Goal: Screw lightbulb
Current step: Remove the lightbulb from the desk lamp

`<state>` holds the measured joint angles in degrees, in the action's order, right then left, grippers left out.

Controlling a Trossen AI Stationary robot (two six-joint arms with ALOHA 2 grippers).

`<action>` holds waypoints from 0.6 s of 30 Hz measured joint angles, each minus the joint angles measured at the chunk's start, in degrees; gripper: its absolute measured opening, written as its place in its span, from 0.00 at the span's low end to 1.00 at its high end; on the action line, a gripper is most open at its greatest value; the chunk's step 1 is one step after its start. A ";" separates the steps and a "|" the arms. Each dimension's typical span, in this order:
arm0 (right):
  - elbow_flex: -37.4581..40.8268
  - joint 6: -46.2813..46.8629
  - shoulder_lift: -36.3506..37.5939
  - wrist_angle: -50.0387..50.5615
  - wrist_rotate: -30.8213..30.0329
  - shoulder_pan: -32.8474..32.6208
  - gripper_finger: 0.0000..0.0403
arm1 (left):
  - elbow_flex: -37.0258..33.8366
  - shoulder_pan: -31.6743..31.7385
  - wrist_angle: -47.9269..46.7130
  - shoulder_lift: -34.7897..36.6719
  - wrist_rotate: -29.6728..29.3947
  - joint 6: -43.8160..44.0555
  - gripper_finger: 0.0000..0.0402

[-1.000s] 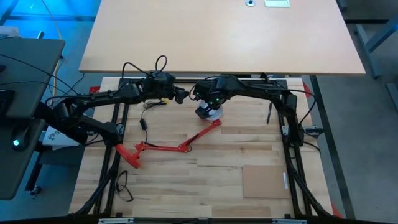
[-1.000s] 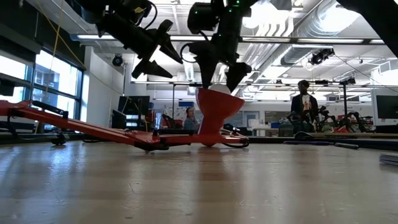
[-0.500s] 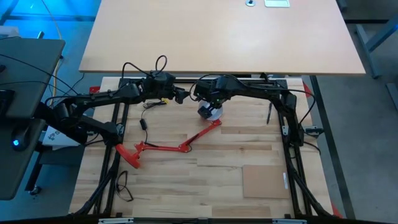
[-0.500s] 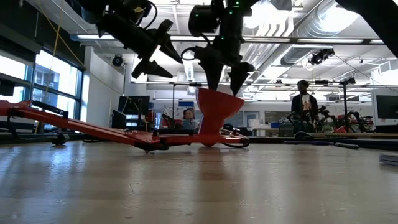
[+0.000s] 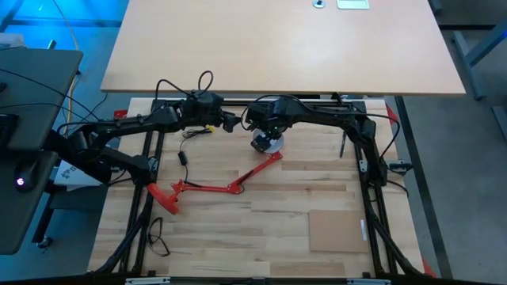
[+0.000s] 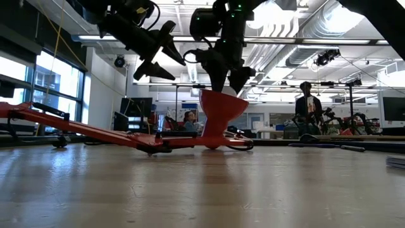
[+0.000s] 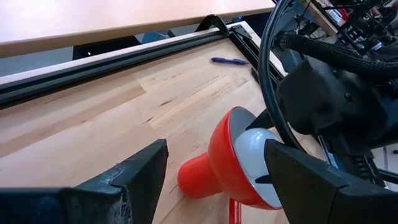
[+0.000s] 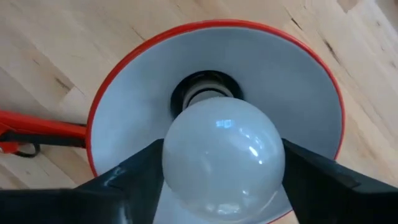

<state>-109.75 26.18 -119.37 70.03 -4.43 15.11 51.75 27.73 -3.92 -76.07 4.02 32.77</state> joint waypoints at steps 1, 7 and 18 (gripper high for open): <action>0.00 -1.38 0.00 -0.02 0.02 0.00 0.66 | 0.00 0.00 0.00 0.00 0.12 -0.01 0.65; -0.04 -27.39 0.00 0.93 -0.53 -0.15 0.57 | 0.00 -0.04 -0.02 0.00 0.16 0.00 0.65; -0.04 -81.07 0.00 -0.65 -3.27 -0.24 0.60 | 0.00 0.00 -0.10 -0.02 0.12 0.00 0.65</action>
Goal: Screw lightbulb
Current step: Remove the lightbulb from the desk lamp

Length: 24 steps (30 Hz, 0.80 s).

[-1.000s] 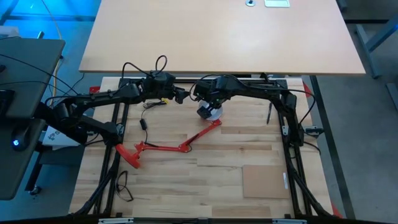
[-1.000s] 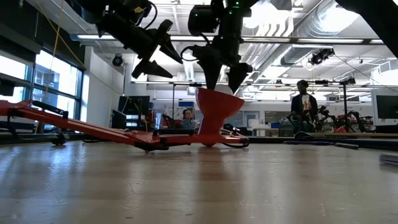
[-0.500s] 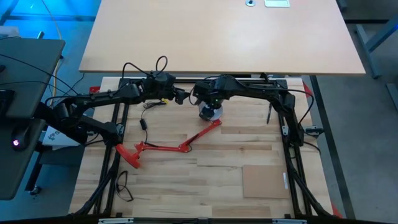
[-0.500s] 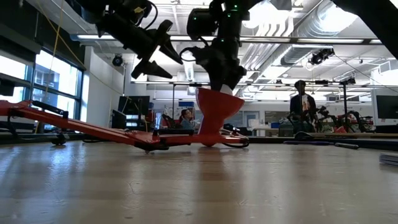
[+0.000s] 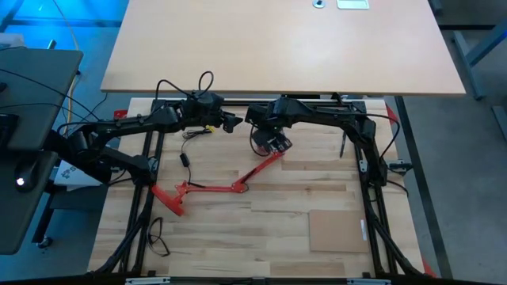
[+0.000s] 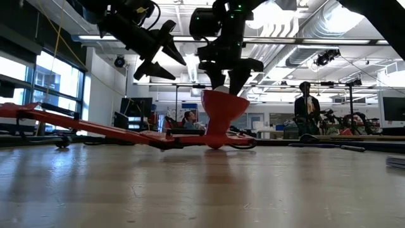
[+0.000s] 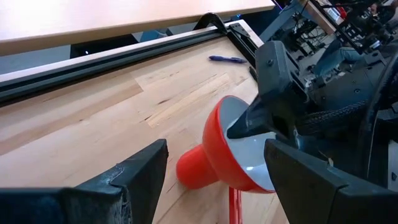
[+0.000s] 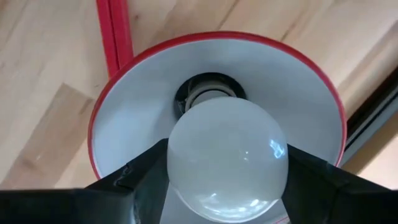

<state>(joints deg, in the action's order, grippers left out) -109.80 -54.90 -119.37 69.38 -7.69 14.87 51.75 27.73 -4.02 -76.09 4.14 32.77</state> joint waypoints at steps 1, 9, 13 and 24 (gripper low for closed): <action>0.00 0.30 0.00 -0.60 -0.14 -0.02 0.61 | 0.00 0.00 -0.04 0.02 0.00 0.00 0.65; 0.02 8.15 -0.02 -2.58 -1.02 -0.04 0.62 | 0.00 0.00 -0.15 0.01 -0.01 0.00 0.65; 0.04 8.33 -0.02 -3.23 -0.83 -0.01 0.62 | 0.00 0.00 -0.87 0.00 -0.02 0.02 0.65; 0.04 7.98 -0.02 -6.27 -0.83 -0.28 0.62 | 0.00 0.00 -0.89 0.00 -0.02 0.00 0.65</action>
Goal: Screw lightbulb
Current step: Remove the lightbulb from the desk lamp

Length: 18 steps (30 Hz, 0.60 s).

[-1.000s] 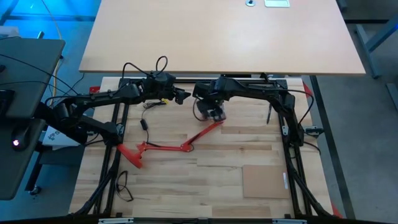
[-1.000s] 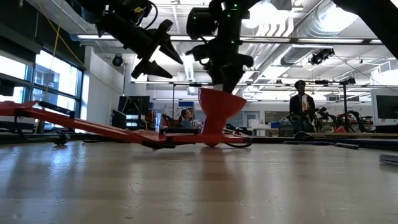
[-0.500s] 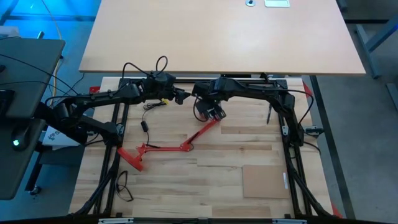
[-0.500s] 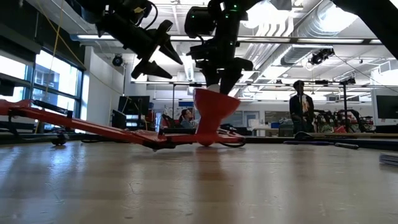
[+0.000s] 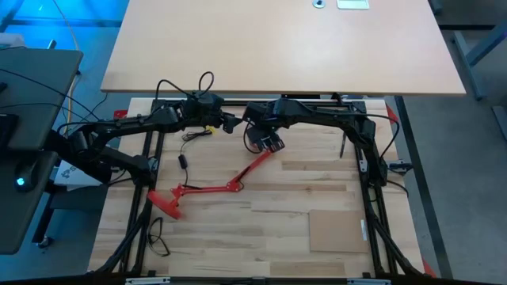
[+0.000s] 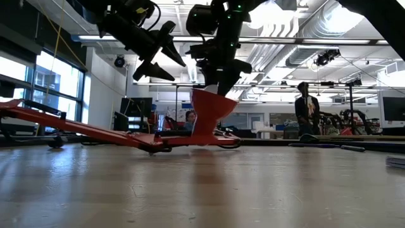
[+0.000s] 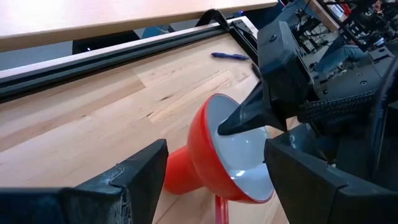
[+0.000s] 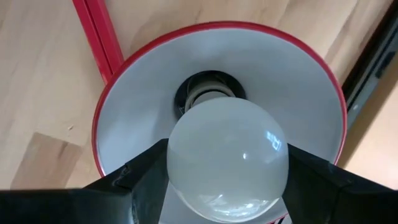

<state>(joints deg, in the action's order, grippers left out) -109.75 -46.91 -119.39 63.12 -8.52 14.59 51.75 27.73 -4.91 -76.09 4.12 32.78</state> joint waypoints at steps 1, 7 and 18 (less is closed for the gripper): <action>0.00 -0.05 0.00 -0.56 -0.01 0.00 0.62 | 0.00 0.00 0.00 0.02 0.00 0.00 0.65; 0.00 3.95 0.00 -1.25 0.61 -0.28 0.62 | 0.00 0.00 0.00 0.00 0.00 0.00 0.65; 0.00 7.17 0.00 0.76 -0.10 -1.54 0.78 | 0.00 0.00 0.02 0.01 -0.02 0.02 0.65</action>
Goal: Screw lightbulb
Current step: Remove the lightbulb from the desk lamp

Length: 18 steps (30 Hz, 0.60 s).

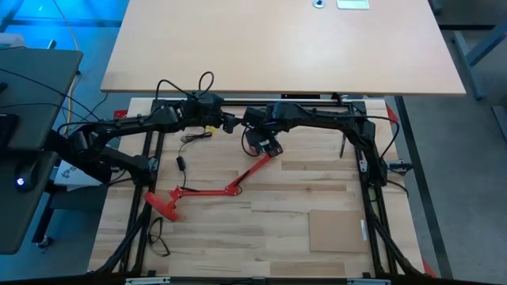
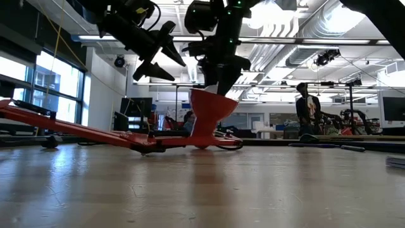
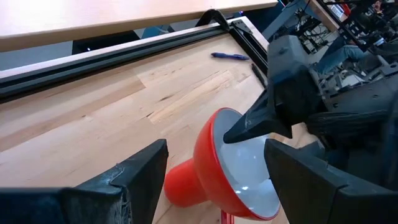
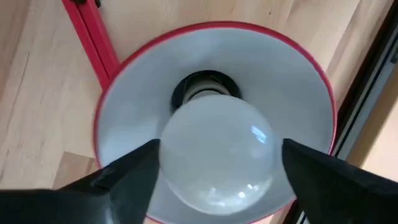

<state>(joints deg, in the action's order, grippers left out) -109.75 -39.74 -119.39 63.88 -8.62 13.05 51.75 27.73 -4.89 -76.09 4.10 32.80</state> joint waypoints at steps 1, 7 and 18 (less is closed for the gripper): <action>-0.02 0.48 0.00 0.09 -0.30 -0.02 0.81 | 0.00 0.00 0.00 0.01 0.00 -0.01 0.65; -0.13 5.53 0.12 0.74 -8.81 -1.13 0.98 | 0.00 0.00 0.00 0.00 -0.02 -0.65 0.65; -11.93 12.63 0.27 8.78 -2.30 -3.29 0.98 | 0.00 0.00 -0.02 0.01 0.00 -1.49 0.65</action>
<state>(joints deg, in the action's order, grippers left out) -121.68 -27.11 -119.12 72.66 -10.92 9.76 51.75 27.73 -4.91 -76.07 4.10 31.31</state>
